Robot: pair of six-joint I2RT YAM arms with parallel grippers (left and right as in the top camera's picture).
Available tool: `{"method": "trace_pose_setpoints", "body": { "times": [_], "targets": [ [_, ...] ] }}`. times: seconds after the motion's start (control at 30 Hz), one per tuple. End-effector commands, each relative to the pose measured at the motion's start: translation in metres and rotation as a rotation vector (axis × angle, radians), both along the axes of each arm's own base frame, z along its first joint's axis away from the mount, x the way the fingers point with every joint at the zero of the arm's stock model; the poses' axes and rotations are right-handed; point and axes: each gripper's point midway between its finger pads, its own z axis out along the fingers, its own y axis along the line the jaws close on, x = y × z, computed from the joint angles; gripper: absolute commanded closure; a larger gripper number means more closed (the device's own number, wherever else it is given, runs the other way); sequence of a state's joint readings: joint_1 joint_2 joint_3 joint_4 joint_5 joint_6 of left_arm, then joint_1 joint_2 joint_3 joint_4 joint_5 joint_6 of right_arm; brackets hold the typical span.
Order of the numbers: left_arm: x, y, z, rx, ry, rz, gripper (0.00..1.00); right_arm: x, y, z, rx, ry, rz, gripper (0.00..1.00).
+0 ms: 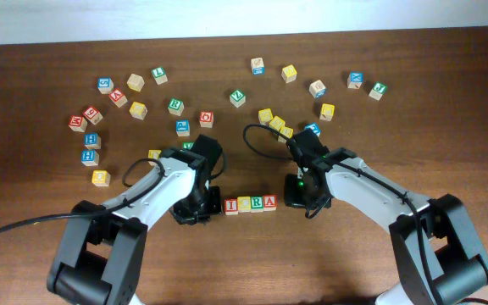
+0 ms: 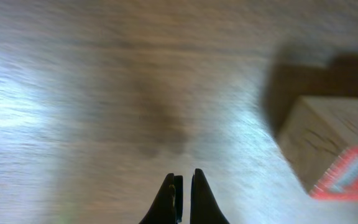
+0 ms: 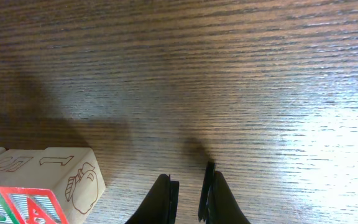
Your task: Spell out ICRA
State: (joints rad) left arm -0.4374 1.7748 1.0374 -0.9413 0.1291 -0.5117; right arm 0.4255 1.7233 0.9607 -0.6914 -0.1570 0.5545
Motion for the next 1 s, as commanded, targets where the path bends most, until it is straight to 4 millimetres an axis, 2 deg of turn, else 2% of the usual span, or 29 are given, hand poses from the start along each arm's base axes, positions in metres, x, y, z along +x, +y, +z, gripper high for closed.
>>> {"method": "trace_pose_setpoints", "body": {
  "times": [0.0, 0.13, 0.3, 0.5, 0.8, 0.97],
  "targets": [
    [-0.02, -0.03, 0.011, -0.17, 0.086, -0.011, 1.0, -0.003, -0.002, -0.004, -0.021, 0.008, 0.0, 0.92],
    [-0.02, -0.041, 0.009, -0.177, 0.059, -0.053, 1.0, -0.003, -0.002, -0.005, -0.021, 0.009, 0.0, 0.92],
    [-0.019, -0.042, 0.0, -0.144, 0.036, 0.015, 1.0, -0.003, -0.002, -0.005, -0.021, 0.01, 0.0, 0.92],
    [-0.016, -0.062, -0.01, -0.149, -0.053, -0.044, 1.0, -0.003, -0.003, -0.005, -0.025, 0.007, 0.0, 0.92],
    [-0.007, -0.048, -0.014, -0.039, -0.123, -0.044, 1.0, -0.003, -0.004, -0.005, -0.028, 0.006, 0.0, 0.91],
    [-0.006, -0.049, -0.014, -0.041, -0.125, -0.044, 1.0, -0.003, -0.004, -0.005, -0.028, 0.007, 0.0, 0.91]
  ]
}}
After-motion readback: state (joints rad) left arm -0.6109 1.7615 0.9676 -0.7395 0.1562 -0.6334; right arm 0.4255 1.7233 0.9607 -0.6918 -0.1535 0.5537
